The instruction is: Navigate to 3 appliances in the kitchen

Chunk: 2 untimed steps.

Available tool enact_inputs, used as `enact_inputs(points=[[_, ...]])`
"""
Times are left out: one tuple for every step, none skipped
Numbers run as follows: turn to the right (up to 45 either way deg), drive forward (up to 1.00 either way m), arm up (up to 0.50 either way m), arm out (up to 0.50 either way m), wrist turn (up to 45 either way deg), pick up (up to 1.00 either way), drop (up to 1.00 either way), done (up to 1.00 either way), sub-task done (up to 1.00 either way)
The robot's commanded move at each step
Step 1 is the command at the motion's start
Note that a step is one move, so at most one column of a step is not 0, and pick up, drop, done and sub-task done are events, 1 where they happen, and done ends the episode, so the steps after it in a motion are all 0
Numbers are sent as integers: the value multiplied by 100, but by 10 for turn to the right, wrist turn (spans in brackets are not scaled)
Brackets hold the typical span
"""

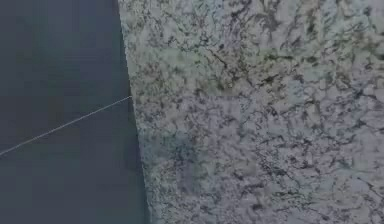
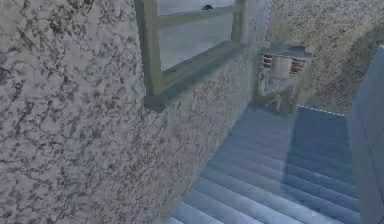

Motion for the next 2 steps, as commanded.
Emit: enact_inputs(points=[[-450, 0, 0, 0, 0, 0, 0, 0, 0], [-450, 0, 0, 0, 0, 0, 0, 0, 0]])
